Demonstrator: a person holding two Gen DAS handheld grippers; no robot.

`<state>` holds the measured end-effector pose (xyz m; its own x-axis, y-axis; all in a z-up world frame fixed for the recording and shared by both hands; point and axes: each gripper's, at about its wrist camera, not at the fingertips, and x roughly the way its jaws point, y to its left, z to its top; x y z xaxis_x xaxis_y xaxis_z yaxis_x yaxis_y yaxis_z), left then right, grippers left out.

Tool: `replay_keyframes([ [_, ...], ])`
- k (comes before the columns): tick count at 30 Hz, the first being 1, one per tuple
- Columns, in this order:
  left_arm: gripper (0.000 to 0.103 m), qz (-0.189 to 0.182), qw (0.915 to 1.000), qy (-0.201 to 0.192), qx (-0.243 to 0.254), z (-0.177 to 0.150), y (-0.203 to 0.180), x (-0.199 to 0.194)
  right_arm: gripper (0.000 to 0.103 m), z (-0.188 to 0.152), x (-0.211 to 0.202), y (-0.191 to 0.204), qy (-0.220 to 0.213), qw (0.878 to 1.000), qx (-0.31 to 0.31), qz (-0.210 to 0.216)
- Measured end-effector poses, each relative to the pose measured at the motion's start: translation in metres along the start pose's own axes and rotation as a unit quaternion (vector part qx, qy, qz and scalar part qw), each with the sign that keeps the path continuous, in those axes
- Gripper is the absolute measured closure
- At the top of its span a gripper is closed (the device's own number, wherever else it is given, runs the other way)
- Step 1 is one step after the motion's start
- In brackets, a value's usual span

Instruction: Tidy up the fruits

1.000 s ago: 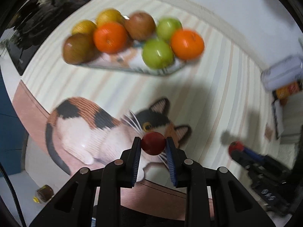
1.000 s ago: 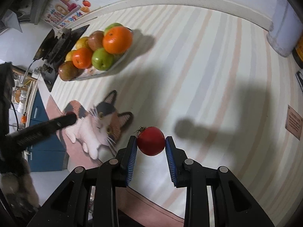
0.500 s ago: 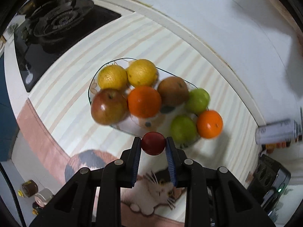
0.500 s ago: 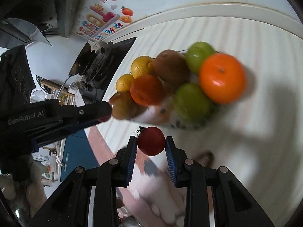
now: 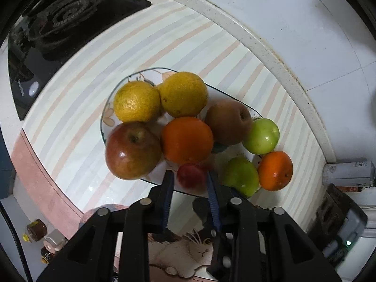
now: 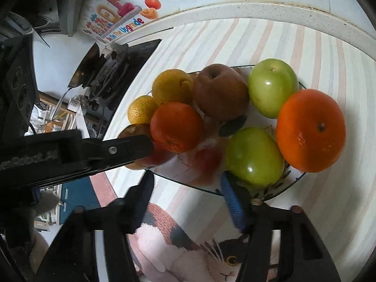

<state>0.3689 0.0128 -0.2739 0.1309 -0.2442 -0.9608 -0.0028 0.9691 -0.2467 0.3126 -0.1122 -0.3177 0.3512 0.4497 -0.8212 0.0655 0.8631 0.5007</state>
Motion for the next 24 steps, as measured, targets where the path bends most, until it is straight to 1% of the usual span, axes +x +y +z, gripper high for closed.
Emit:
replay_keyframes([
  [1, 0.068, 0.003, 1.0, -0.002, 0.005, 0.0, 0.0, -0.002, 0.034, -0.001, -0.003, 0.001, -0.003, 1.0, 0.001, -0.002],
  [2, 0.061, 0.004, 1.0, -0.005, 0.005, 0.0, 0.0, -0.004, 0.03, -0.002, -0.007, 0.002, -0.006, 1.0, 0.003, -0.004],
  [3, 0.056, 0.005, 0.9999, -0.009, 0.005, 0.0, 0.002, -0.006, 0.03, -0.003, -0.012, 0.002, -0.009, 1.0, 0.004, -0.008],
  [4, 0.053, 0.008, 0.9999, -0.014, 0.007, 0.0, 0.004, -0.01, 0.03, -0.004, -0.018, 0.002, -0.012, 1.0, 0.006, -0.011],
  [5, 0.048, 0.012, 0.9997, -0.019, 0.008, -0.001, 0.005, -0.014, 0.028, -0.006, -0.026, 0.001, -0.014, 1.0, 0.007, -0.019],
  [6, 0.046, 0.015, 0.9996, -0.024, 0.008, -0.002, 0.007, -0.018, 0.023, -0.007, -0.031, 0.0, -0.013, 0.999, 0.008, -0.031],
  [7, 0.041, 0.019, 0.9994, -0.029, 0.009, -0.003, 0.009, -0.022, 0.02, -0.007, -0.038, -0.001, -0.015, 0.999, 0.008, -0.039],
  [8, 0.035, 0.029, 0.9988, -0.037, 0.014, -0.007, 0.01, -0.028, 0.014, -0.009, -0.048, 0.0, -0.018, 0.998, 0.002, -0.055],
  [9, 0.026, 0.035, 0.9984, -0.041, 0.016, -0.009, 0.01, -0.031, 0.011, -0.01, -0.054, 0.0, -0.019, 0.997, -0.005, -0.072],
  [10, 0.021, 0.047, 0.9974, -0.049, 0.022, -0.015, 0.011, -0.038, 0.011, -0.011, -0.06, 0.003, -0.019, 0.996, -0.013, -0.088],
  [11, 0.015, 0.054, 0.9967, -0.055, 0.024, -0.019, 0.011, -0.041, 0.011, -0.013, -0.069, 0.003, -0.021, 0.994, -0.023, -0.108],
  [12, 0.013, 0.062, 0.9959, -0.061, 0.025, -0.023, 0.012, -0.045, 0.011, -0.014, -0.075, 0.004, -0.019, 0.992, -0.028, -0.121],
  [14, 0.013, 0.083, 0.9938, -0.071, 0.025, -0.035, 0.012, -0.051, 0.01, -0.017, -0.089, 0.004, -0.022, 0.99, -0.038, -0.137],
  [15, 0.013, 0.086, 0.9933, -0.073, 0.023, -0.04, 0.012, -0.054, 0.009, -0.019, -0.095, 0.002, -0.022, 0.988, -0.041, -0.147],
  [19, 0.013, 0.099, 0.9911, -0.089, 0.013, -0.06, 0.012, -0.066, 0.008, -0.025, -0.12, -0.003, -0.029, 0.986, -0.051, -0.158],
  [21, 0.013, 0.105, 0.9899, -0.096, 0.005, -0.07, 0.01, -0.073, 0.008, -0.026, -0.129, -0.004, -0.027, 0.986, -0.052, -0.154],
  [24, 0.013, 0.112, 0.9872, -0.113, -0.003, -0.087, 0.005, -0.088, 0.008, -0.032, -0.147, -0.001, -0.035, 0.985, -0.065, -0.158],
])
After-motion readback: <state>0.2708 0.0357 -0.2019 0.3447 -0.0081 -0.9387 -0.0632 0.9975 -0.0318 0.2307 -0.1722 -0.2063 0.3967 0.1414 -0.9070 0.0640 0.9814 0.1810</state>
